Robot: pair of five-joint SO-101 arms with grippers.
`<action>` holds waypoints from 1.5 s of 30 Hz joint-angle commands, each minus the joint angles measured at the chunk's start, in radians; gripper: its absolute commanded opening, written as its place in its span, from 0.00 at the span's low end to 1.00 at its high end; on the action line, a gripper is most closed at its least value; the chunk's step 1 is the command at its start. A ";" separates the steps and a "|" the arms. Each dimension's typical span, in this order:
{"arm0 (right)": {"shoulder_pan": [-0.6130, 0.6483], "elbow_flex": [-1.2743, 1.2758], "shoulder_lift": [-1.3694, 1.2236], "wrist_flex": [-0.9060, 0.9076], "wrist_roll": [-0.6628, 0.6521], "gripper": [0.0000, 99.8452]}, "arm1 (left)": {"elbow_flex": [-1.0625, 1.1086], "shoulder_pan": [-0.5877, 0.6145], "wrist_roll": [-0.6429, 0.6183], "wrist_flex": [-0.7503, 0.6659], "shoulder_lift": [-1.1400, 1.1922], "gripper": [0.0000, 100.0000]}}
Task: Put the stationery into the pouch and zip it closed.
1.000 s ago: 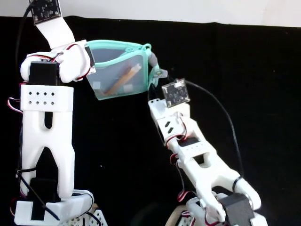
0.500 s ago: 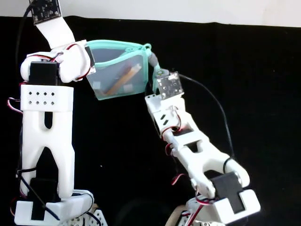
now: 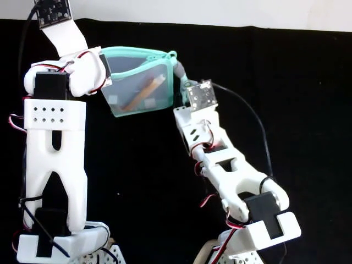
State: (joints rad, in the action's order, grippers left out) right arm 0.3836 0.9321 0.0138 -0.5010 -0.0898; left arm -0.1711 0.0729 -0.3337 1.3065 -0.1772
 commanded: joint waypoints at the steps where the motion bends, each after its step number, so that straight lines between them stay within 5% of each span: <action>1: -0.008 -0.028 0.008 -0.021 0.006 0.02 | 0.004 -0.013 -0.005 -0.017 0.002 0.01; 11: -0.077 0.024 0.082 -0.021 0.006 0.01 | 0.004 -0.013 -0.005 -0.017 0.002 0.01; 22: -0.096 0.410 0.527 -0.021 0.003 0.01 | 0.002 -0.013 -0.006 -0.046 0.002 0.01; 30: -0.124 0.437 0.806 -0.005 -0.012 0.01 | 0.002 -0.013 -0.006 -0.044 0.001 0.01; 40: -0.074 -0.005 1.015 0.926 -0.006 0.01 | 0.004 -0.013 -0.006 -0.044 0.002 0.01; 45: -0.030 -0.189 1.017 1.138 -0.009 0.01 | 0.004 -0.013 -0.006 -0.044 0.002 0.01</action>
State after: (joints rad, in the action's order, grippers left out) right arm 0.3345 0.8707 1.0065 0.5301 -0.1051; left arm -0.1695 0.0729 -0.3337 1.2835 -0.1757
